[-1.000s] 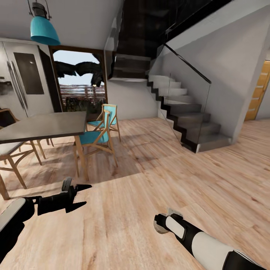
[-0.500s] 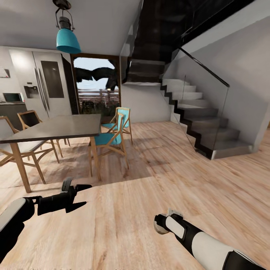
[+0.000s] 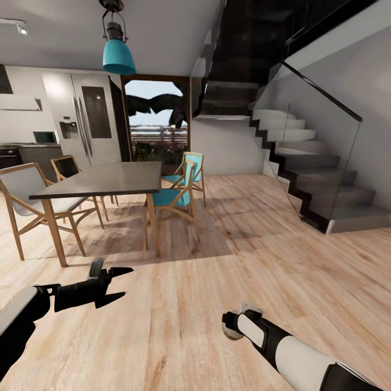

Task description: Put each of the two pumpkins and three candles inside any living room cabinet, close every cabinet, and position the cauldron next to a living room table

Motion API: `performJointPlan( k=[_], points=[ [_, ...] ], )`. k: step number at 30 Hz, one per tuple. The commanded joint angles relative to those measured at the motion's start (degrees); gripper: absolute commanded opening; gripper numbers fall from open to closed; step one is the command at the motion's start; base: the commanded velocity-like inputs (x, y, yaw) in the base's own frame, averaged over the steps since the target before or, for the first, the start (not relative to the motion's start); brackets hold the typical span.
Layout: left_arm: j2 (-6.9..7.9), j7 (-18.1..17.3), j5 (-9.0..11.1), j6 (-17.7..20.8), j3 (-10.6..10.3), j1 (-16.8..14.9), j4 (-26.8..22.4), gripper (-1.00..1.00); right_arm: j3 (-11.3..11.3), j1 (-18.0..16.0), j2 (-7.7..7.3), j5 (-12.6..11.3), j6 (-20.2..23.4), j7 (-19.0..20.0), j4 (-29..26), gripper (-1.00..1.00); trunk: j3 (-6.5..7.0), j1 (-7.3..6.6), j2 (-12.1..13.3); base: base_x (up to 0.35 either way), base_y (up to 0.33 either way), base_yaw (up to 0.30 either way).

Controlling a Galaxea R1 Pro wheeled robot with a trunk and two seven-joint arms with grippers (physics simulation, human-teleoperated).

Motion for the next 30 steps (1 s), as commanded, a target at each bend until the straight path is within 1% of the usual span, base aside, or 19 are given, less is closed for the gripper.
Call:
performJointPlan(
  k=[1,6,7,15,18,25,30],
  points=[
    [0.03,0.5,0.6,0.0,-0.1,-0.1,0.0,1.00,0.3,0.0,-0.03,-0.1,0.5,-0.4,-0.1,-1.00,-0.13,-0.02,0.0,0.000,0.000,0.178],
    [0.03,0.5,0.6,0.0,-0.1,-0.1,0.0,1.00,0.3,0.0,-0.02,0.0,0.9,-0.4,-0.2,-1.00,-0.51,-0.02,0.0,0.000,0.000,0.171],
    [0.03,0.5,0.6,0.0,-0.1,-0.1,0.0,1.00,0.3,0.0,-0.02,0.0,0.9,-0.4,-0.2,-1.00,-0.36,-0.04,0.0,0.000,0.000,0.167],
    [0.03,0.5,0.6,0.0,0.0,-0.1,0.0,1.00,0.4,0.0,0.02,0.0,0.6,-0.5,-0.2,-1.00,0.47,-1.80,3.2,0.000,0.000,0.165],
    [0.03,0.5,0.6,0.0,0.0,-0.1,0.0,1.00,0.4,0.0,0.03,0.1,0.5,-1.3,-0.2,-1.00,0.80,-2.46,4.4,0.000,0.000,0.145],
    [0.03,0.5,0.6,0.0,-0.1,-0.1,0.0,1.00,0.3,-0.1,0.06,0.1,0.4,-1.9,-0.3,-1.00,1.98,-4.00,7.2,0.000,0.000,0.022],
    [0.03,0.5,0.6,0.0,0.0,-0.1,0.0,1.00,0.3,0.0,0.07,0.1,0.4,-1.9,-0.3,-1.00,1.87,-4.00,7.2,0.000,0.000,0.110]
  ],
)
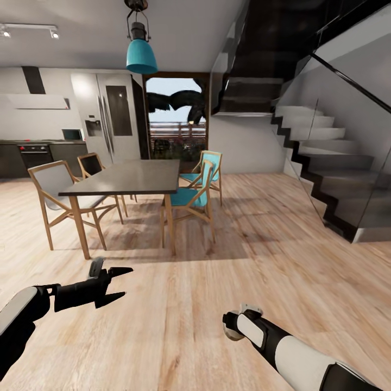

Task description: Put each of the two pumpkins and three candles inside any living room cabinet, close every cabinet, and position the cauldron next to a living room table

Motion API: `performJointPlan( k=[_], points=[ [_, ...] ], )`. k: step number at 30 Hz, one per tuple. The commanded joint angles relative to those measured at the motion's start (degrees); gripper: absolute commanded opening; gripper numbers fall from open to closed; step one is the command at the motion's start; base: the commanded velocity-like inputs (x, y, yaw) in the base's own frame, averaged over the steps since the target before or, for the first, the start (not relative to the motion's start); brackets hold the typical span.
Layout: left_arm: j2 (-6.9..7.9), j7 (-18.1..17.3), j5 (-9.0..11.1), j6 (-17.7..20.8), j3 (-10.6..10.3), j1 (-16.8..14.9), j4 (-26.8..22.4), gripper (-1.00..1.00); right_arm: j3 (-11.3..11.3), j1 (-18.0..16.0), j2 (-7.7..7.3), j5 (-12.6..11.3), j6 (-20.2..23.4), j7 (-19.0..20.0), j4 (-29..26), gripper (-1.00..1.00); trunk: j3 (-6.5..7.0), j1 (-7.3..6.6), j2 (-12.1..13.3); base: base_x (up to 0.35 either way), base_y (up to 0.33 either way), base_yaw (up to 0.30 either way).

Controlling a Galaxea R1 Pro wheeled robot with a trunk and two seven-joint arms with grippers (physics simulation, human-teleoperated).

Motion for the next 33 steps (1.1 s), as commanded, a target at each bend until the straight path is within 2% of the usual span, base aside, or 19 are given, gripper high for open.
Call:
performJointPlan(
  k=[1,17,22,27,33],
  points=[
    [0.03,0.5,0.6,0.0,-0.1,-0.1,0.0,1.00,0.4,-0.1,-0.04,-0.3,0.2,-0.4,-0.1,-1.00,-0.10,-0.01,0.0,0.000,0.000,0.229],
    [0.03,0.5,0.6,0.0,-0.1,-0.1,0.0,1.00,0.4,0.0,0.04,-0.2,-0.1,-0.5,-0.1,-1.00,-0.69,-0.01,0.0,0.000,0.000,0.257],
    [0.03,0.5,0.6,0.0,-0.1,-0.1,0.0,1.00,0.3,0.0,0.05,1.1,-0.1,-0.5,-0.1,-1.00,-0.87,-0.01,0.0,0.000,0.000,0.259],
    [0.05,0.5,0.7,0.0,0.0,-0.1,0.0,1.00,0.3,0.0,0.10,1.5,-0.1,-0.5,-0.1,-1.00,-1.06,-0.01,0.0,0.000,0.000,0.259],
    [0.03,0.4,1.0,0.0,0.0,-0.1,0.0,1.00,0.3,-0.1,0.38,1.6,-0.1,-0.5,-0.1,-1.00,-0.21,-1.33,2.4,0.000,0.000,0.259]
  ],
)
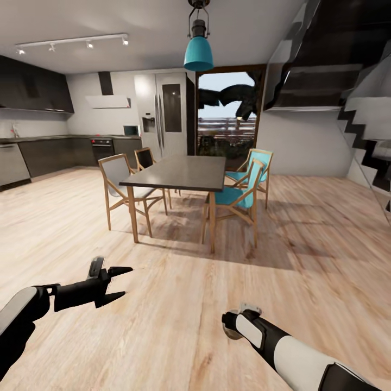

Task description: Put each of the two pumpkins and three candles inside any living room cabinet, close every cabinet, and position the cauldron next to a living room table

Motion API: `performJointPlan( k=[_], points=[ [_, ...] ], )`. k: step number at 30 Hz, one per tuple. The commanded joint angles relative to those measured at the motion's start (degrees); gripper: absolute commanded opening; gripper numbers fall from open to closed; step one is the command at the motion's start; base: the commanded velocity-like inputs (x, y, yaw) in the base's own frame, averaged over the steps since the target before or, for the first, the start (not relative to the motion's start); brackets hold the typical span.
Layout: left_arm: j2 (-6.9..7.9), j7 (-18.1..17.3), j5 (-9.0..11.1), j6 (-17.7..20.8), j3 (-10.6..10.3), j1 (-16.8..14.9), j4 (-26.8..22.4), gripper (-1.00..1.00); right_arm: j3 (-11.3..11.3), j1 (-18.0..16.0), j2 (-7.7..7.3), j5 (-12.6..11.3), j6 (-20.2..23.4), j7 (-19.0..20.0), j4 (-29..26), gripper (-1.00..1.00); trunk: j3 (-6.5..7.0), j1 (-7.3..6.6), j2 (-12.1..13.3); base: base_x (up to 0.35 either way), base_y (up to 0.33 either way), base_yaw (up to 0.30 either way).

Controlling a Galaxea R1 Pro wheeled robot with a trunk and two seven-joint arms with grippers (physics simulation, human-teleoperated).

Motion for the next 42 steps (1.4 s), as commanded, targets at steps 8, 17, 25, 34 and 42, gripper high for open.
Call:
performJointPlan(
  k=[8,17,25,34,42],
  points=[
    [0.03,0.5,0.6,0.0,-0.1,-0.1,0.0,1.00,0.4,0.0,-0.02,-0.2,0.2,-0.4,-0.1,-1.00,1.08,-1.78,3.2,0.000,0.000,0.259],
    [0.03,0.5,0.5,0.0,0.0,-0.1,0.0,1.00,0.4,0.0,-0.02,-0.2,0.2,-0.4,-0.1,-1.00,2.35,-3.75,6.8,0.000,0.000,0.259],
    [0.03,0.5,0.5,0.0,-0.1,-0.1,0.0,1.00,0.4,0.0,0.05,-0.1,0.2,-0.5,-0.2,-1.00,3.58,-5.51,10.0,0.000,0.000,0.268],
    [0.03,0.5,0.5,0.0,-0.2,-0.1,0.0,1.00,0.5,0.0,0.40,-0.1,0.1,-0.4,-0.2,-1.00,5.46,-7.49,13.6,0.000,0.000,0.270],
    [0.03,0.5,0.5,0.0,-0.2,-0.1,0.0,1.00,0.5,-0.1,0.42,-0.1,0.1,-0.4,-0.2,-1.00,7.24,-9.24,16.8,0.000,0.000,0.178]
  ],
)
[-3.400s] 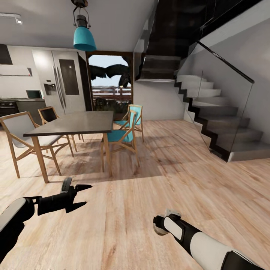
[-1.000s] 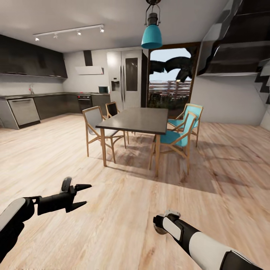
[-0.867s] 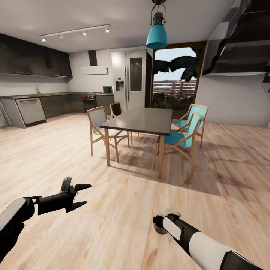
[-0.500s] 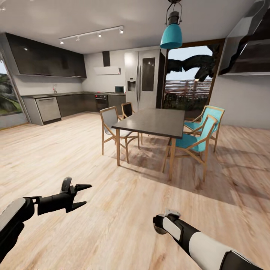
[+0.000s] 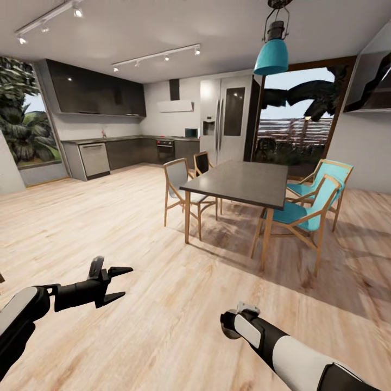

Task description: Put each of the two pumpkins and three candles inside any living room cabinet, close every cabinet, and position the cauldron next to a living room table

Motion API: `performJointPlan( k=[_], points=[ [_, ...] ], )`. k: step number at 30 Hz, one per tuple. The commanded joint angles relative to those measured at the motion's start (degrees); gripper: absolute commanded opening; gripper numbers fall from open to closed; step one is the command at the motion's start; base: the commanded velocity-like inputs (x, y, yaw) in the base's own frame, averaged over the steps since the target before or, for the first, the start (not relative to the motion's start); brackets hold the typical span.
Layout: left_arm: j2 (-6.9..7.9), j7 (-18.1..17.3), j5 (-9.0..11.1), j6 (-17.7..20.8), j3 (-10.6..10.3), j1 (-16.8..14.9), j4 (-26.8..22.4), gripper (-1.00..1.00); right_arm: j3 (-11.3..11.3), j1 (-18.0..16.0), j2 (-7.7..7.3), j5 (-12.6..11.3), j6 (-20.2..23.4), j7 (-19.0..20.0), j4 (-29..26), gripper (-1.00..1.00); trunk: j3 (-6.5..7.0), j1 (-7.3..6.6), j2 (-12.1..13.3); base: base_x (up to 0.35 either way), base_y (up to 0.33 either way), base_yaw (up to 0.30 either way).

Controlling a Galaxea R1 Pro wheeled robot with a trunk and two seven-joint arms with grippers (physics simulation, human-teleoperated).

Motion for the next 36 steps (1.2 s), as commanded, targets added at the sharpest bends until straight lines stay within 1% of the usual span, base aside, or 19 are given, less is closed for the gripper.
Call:
performJointPlan(
  k=[1,7,28,34,36],
  points=[
    [0.04,0.5,0.6,0.0,-0.1,0.0,0.0,1.00,0.4,0.0,-0.04,-0.3,0.2,-0.4,-0.1,-1.00,0.13,-0.23,0.4,0.000,0.000,0.036],
    [0.04,0.5,0.6,0.0,-0.2,0.0,0.0,1.00,0.4,0.0,-0.04,-0.3,-0.7,-0.4,-0.1,-1.00,1.35,-1.55,2.8,0.000,0.000,0.077],
    [0.04,0.5,0.6,0.0,-0.2,0.0,0.0,1.00,0.4,0.0,-0.03,-0.2,-0.8,-0.5,-0.1,-1.00,6.45,-6.16,11.2,0.000,0.000,0.214],
    [0.04,0.5,0.6,0.0,-0.2,0.0,0.0,1.00,0.4,0.0,0.05,1.3,-0.8,-0.5,-0.1,-1.00,7.91,-7.48,13.6,0.000,0.000,0.217],
    [0.07,0.5,0.6,0.0,-0.1,0.0,0.0,1.00,0.4,0.0,0.05,1.6,-0.8,-0.5,-0.1,-1.00,8.04,-7.48,13.6,0.000,0.000,0.217]
  ],
)
